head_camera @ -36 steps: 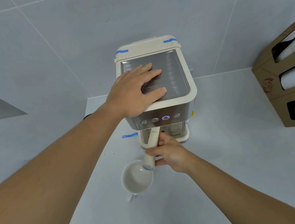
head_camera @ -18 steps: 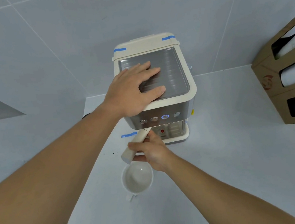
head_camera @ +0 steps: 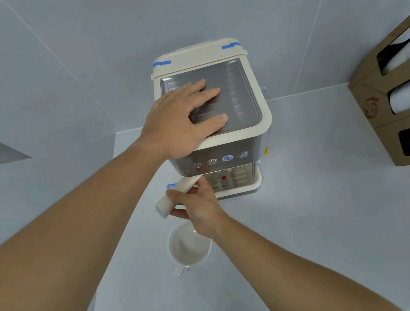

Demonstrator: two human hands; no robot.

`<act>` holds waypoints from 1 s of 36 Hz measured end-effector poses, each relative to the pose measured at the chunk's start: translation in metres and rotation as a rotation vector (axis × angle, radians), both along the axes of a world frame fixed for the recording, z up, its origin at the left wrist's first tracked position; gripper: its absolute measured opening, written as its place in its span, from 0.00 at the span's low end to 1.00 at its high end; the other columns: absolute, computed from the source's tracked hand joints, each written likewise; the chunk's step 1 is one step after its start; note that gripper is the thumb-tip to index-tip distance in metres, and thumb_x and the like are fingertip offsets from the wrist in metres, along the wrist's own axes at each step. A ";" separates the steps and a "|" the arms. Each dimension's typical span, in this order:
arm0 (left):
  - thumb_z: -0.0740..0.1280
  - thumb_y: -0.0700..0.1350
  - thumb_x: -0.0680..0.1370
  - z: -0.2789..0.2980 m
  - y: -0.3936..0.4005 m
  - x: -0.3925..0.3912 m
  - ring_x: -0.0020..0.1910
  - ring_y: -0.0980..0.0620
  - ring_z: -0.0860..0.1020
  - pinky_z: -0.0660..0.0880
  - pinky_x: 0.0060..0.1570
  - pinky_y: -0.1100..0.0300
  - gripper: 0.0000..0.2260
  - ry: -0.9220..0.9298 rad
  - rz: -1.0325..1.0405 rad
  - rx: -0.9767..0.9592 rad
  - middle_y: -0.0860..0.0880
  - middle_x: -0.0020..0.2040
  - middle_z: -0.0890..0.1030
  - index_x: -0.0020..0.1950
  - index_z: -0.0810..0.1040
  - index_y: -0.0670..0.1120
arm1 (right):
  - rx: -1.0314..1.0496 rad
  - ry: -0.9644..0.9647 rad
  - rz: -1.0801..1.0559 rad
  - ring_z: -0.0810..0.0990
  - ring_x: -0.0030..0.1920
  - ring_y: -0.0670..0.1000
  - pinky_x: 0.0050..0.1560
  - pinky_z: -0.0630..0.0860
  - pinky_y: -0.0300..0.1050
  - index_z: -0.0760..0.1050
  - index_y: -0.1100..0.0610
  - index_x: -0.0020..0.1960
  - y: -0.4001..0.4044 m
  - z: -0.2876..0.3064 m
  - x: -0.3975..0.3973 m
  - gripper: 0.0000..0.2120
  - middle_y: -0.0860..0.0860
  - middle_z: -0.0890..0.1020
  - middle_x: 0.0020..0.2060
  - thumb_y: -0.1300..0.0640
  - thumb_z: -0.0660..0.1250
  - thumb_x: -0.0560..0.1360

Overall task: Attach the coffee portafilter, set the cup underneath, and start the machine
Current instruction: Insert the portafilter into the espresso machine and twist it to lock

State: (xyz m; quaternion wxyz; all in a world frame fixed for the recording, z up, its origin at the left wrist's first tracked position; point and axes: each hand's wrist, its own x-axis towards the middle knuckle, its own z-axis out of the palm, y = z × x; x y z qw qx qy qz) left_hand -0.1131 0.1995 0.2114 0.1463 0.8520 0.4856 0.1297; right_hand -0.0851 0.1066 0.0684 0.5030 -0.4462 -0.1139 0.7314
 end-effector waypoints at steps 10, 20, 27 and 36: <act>0.57 0.70 0.69 -0.002 0.001 -0.001 0.76 0.55 0.60 0.56 0.75 0.49 0.31 -0.005 0.006 -0.004 0.59 0.77 0.64 0.72 0.68 0.65 | -0.020 -0.034 -0.068 0.82 0.47 0.51 0.51 0.83 0.59 0.71 0.57 0.55 0.008 0.000 -0.012 0.20 0.54 0.79 0.50 0.67 0.76 0.69; 0.60 0.68 0.71 -0.002 0.002 0.000 0.77 0.55 0.60 0.55 0.75 0.50 0.29 0.001 0.000 0.007 0.59 0.77 0.63 0.72 0.68 0.64 | 0.024 -0.056 -0.065 0.81 0.48 0.51 0.49 0.84 0.56 0.71 0.57 0.58 0.004 0.002 -0.010 0.22 0.56 0.78 0.54 0.67 0.75 0.69; 0.59 0.69 0.70 -0.002 0.001 0.000 0.77 0.55 0.59 0.55 0.75 0.50 0.30 -0.002 0.001 -0.003 0.59 0.77 0.63 0.72 0.68 0.64 | 0.027 -0.106 -0.018 0.82 0.46 0.51 0.47 0.84 0.53 0.71 0.59 0.59 -0.004 0.001 -0.002 0.22 0.63 0.79 0.59 0.67 0.75 0.70; 0.61 0.67 0.72 -0.002 0.001 -0.001 0.77 0.55 0.60 0.55 0.75 0.50 0.28 -0.005 -0.001 0.007 0.58 0.77 0.64 0.72 0.68 0.64 | 0.050 -0.051 0.062 0.83 0.46 0.57 0.48 0.83 0.57 0.70 0.53 0.62 -0.017 -0.001 0.015 0.25 0.56 0.79 0.47 0.69 0.71 0.70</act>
